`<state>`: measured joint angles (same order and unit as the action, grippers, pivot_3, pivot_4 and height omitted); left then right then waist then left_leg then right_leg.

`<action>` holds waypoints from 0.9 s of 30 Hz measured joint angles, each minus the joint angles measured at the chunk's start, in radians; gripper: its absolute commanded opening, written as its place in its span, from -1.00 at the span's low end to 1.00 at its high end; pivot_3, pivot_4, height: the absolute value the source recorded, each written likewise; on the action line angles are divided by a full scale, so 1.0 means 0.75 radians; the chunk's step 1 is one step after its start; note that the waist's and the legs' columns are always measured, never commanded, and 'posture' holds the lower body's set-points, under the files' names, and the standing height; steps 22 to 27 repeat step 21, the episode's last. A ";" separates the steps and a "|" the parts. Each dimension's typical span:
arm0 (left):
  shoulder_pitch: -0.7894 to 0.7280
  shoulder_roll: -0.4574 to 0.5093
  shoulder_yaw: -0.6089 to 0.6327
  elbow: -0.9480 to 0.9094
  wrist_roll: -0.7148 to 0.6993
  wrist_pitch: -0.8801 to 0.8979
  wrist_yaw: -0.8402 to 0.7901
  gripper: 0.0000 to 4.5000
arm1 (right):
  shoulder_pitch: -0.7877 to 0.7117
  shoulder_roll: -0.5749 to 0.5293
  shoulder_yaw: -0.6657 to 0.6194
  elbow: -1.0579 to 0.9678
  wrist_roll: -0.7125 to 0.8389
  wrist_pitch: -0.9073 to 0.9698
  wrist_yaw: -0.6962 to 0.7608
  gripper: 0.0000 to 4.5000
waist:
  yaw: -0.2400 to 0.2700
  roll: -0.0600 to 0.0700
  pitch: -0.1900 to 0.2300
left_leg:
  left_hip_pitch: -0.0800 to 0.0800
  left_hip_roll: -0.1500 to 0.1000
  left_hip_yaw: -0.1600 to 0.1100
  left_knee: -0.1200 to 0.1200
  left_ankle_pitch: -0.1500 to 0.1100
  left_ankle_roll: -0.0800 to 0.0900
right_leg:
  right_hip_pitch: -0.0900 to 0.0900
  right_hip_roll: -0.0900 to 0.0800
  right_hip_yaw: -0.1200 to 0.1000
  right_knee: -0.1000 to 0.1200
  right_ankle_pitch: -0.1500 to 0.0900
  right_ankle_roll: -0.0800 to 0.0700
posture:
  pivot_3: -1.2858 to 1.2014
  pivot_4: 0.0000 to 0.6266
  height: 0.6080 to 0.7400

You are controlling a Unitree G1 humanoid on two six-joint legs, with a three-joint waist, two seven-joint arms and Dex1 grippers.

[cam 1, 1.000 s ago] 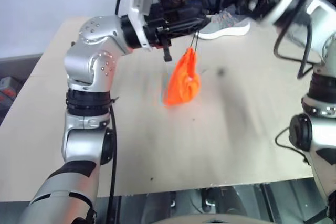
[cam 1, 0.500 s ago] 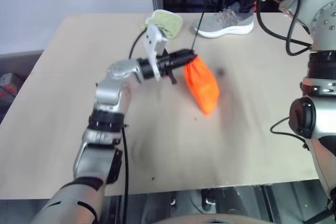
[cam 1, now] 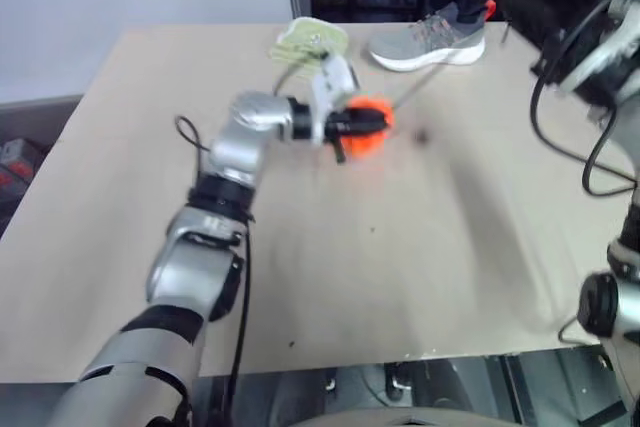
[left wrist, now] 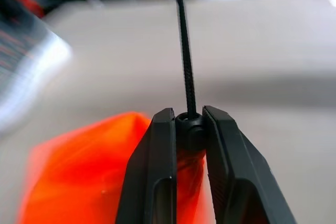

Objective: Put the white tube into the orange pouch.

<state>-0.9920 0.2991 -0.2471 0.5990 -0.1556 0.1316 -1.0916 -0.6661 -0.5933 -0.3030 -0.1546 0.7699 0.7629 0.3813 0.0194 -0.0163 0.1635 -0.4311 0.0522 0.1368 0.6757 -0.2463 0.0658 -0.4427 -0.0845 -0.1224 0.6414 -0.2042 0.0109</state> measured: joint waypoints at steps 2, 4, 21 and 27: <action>0.042 -0.115 -0.016 0.113 0.041 -0.035 0.075 -0.68 | 0.190 -0.019 0.089 0.005 -0.142 -0.064 0.005 -1.00 | -0.003 0.000 0.000 | 0.000 0.000 -0.001 0.003 0.000 0.000 | 0.000 0.000 0.001 0.001 -0.003 0.005 | 0.03 -0.52 1.00; 0.084 -0.176 -0.018 0.172 0.045 -0.043 0.106 -0.28 | 0.335 -0.038 0.193 0.040 -0.286 -0.121 0.021 -0.73 | -0.018 0.001 0.001 | -0.001 0.001 -0.002 0.005 0.000 0.001 | -0.004 0.001 0.007 0.003 -0.003 0.006 | 0.03 -0.52 1.00; 1.074 0.403 0.677 -0.987 -0.376 0.379 0.234 1.00 | 1.338 -0.168 -0.247 -0.563 -0.303 -0.408 0.386 0.97 | -0.030 0.003 -0.001 | 0.023 0.006 -0.010 -0.005 -0.005 -0.004 | 0.015 -0.002 0.010 0.000 -0.007 -0.001 | 0.03 -0.52 1.00; 1.074 0.403 0.677 -0.987 -0.376 0.379 0.234 1.00 | 1.338 -0.168 -0.247 -0.563 -0.303 -0.408 0.386 0.97 | -0.030 0.003 -0.001 | 0.023 0.006 -0.010 -0.005 -0.005 -0.004 | 0.015 -0.002 0.010 0.000 -0.007 -0.001 | 0.03 -0.52 1.00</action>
